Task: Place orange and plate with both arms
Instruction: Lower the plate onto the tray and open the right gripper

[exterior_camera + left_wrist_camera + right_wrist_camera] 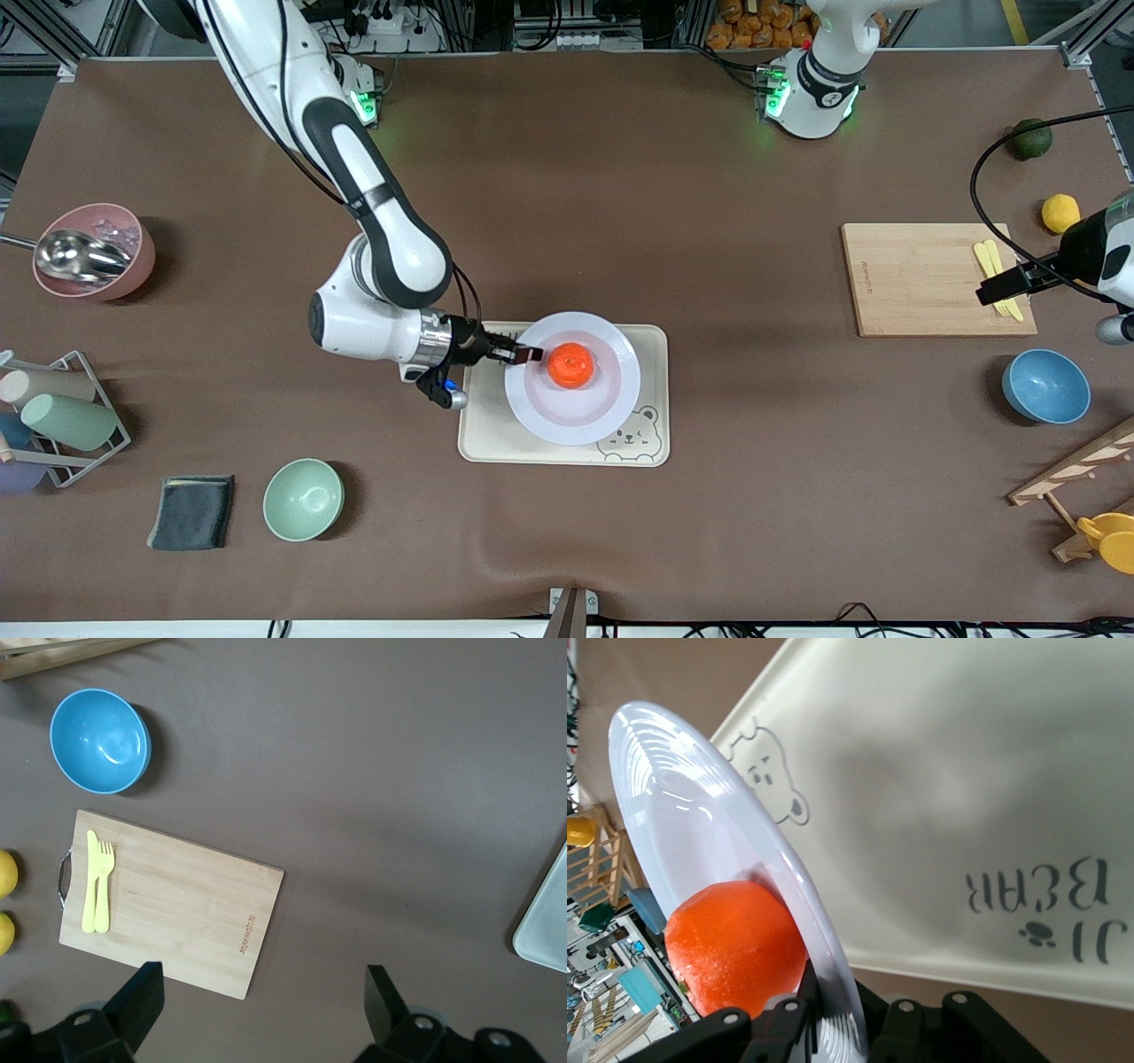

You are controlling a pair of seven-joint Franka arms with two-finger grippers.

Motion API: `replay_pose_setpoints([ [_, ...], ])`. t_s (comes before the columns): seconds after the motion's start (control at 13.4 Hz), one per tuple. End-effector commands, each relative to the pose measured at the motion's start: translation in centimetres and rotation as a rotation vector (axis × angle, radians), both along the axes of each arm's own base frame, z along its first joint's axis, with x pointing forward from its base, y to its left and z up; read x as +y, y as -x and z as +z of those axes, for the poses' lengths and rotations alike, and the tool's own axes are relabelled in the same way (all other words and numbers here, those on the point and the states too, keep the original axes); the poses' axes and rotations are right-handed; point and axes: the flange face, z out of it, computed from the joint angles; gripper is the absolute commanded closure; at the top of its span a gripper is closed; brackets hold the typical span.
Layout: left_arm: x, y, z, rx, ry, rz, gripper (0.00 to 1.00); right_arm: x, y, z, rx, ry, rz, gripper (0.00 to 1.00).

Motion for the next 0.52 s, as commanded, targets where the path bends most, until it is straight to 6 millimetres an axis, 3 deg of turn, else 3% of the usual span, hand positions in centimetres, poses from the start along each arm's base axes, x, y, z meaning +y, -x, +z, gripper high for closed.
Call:
replay_pose_setpoints([
  [0.0, 0.1, 0.5, 0.3, -0.006, -0.007, -0.012, 0.00, 0.9, -0.6, -0.1, 0.012, -0.014, 0.008, 1.00],
  [0.45, 0.0, 0.0, 0.1, -0.023, -0.007, -0.015, 0.00, 1.3, 0.0, -3.0, -0.052, -0.049, 0.060, 1.00],
])
